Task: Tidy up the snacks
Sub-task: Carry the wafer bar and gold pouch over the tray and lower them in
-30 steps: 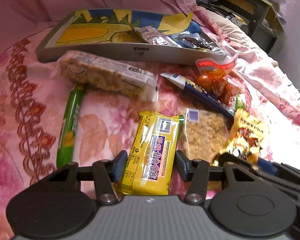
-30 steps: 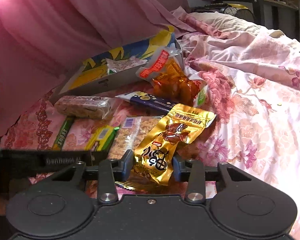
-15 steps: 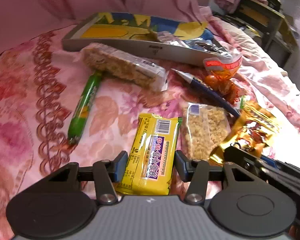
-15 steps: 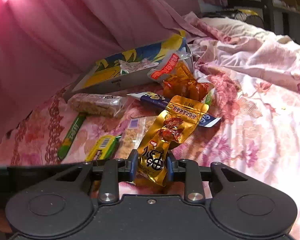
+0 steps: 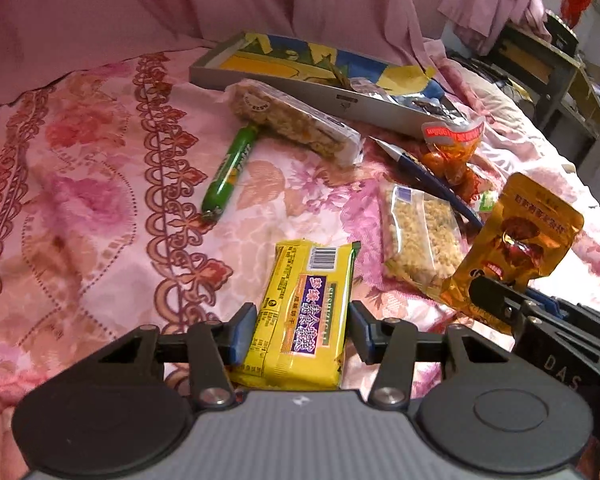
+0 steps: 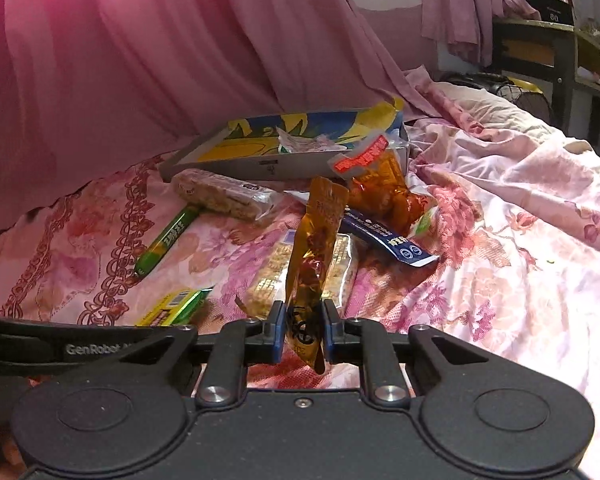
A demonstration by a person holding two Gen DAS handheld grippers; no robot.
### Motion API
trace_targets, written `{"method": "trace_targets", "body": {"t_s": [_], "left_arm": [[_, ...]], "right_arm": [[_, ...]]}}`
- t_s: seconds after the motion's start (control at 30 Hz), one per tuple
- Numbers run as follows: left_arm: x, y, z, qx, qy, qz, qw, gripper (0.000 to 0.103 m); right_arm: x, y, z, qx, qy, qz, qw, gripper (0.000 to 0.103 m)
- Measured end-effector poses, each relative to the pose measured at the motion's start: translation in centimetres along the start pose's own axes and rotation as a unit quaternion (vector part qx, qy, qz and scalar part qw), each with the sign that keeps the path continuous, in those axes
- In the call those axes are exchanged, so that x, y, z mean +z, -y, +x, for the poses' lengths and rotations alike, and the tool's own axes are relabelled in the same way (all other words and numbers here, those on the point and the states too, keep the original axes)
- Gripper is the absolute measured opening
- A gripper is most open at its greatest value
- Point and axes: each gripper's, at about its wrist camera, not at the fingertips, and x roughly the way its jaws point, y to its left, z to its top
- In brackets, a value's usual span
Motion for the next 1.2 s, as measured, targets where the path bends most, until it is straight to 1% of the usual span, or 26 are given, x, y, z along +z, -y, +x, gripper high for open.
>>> {"method": "trace_targets", "body": {"t_s": [0.17, 0.3, 0.5, 0.77, 0.93, 1.03, 1.2], "left_arm": [[0.0, -0.7, -0.7, 0.001, 0.006, -0.027, 0.9996, 0.053], [-0.1, -0.6, -1.1, 0.011, 0.008, -0.027, 0.9996, 0.053], [0.1, -0.7, -2.0, 0.006, 0.019, -0.05, 0.9985, 0.053], [2.0, -0.2, -4.2, 0.002, 0.072, -0.068, 0.9951, 0.053], [3.7, 0.3, -5.3, 0.0, 0.105, -0.079, 0.9913, 0.053], [5.1, 0.7, -5.8, -0.004, 0.115, -0.081, 0.99, 0.053], [7.8, 1.7, -6.2, -0.006, 0.142, -0.07, 0.9873, 0.053]], "right_arm": [[-0.1, 0.4, -0.6, -0.01, 0.012, 0.009, 1.0, 0.019], [-0.1, 0.6, -1.0, -0.015, 0.022, 0.012, 1.0, 0.019], [0.1, 0.4, -2.0, -0.02, 0.053, 0.005, 0.998, 0.019], [0.6, 0.5, -3.4, -0.017, 0.096, -0.001, 0.995, 0.019], [1.2, 0.3, -4.0, 0.001, 0.117, -0.006, 0.993, 0.019], [2.3, 0.3, -4.3, 0.008, 0.135, -0.016, 0.991, 0.019], [5.0, 1.3, -4.1, 0.017, 0.167, -0.014, 0.986, 0.019]]}}
